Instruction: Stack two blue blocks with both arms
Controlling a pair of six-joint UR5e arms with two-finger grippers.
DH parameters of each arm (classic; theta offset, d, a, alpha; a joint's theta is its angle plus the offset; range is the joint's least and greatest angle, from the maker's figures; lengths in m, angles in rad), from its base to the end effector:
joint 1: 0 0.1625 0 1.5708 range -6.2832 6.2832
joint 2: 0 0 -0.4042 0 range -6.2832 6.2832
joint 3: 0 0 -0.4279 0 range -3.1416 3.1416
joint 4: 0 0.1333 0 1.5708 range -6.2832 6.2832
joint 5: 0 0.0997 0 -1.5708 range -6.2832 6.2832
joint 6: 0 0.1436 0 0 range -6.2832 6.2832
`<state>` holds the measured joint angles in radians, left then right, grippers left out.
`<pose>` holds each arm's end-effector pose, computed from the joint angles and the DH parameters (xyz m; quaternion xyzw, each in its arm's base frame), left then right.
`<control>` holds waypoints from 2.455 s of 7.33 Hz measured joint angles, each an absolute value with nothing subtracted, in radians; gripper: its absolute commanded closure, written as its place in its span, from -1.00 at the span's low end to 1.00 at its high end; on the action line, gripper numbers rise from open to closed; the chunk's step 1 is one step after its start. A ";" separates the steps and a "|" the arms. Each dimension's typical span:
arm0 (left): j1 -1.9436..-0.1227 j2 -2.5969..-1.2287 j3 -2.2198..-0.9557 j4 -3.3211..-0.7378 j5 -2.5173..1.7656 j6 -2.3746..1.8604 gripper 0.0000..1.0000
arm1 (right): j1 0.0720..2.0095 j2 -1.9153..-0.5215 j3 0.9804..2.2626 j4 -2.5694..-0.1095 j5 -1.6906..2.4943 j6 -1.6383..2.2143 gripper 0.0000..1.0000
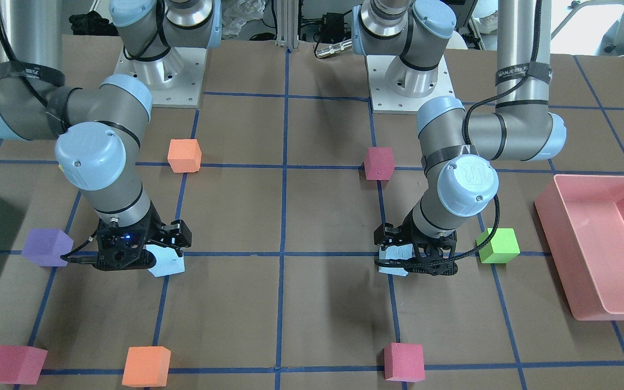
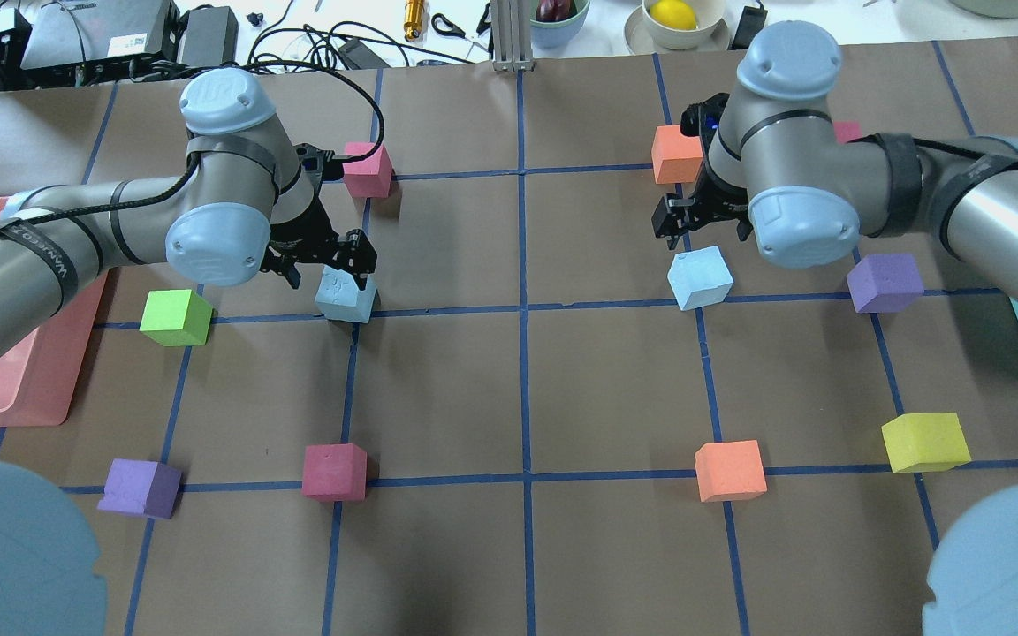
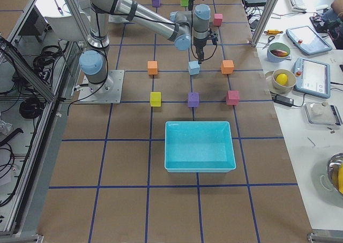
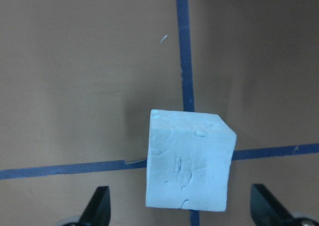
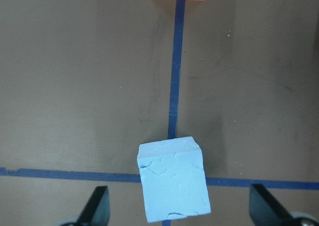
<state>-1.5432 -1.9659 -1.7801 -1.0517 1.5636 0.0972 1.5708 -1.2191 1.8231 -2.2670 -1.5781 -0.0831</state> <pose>-0.1179 -0.5983 0.1408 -0.0346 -0.9985 -0.0423 0.0062 0.1323 -0.6039 0.1651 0.0413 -0.9981 0.0459 0.0056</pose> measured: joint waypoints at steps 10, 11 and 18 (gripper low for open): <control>-1.543 -2.023 -1.787 -1.025 1.556 0.093 -0.87 | 1.627 -1.137 1.612 -2.141 -1.525 0.098 1.00; -1.543 -2.028 -1.789 -1.010 1.556 0.092 -0.59 | 1.674 -1.092 1.525 -2.108 -1.505 0.181 1.00; -1.536 -2.022 -1.775 -0.966 1.519 0.092 0.77 | 1.893 -0.913 1.359 -2.084 -1.510 0.479 1.00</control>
<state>-1.5355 -2.0223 -1.7755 -0.9660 1.5195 0.0919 1.8929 -0.9135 1.3590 -2.0842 -1.5096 0.4790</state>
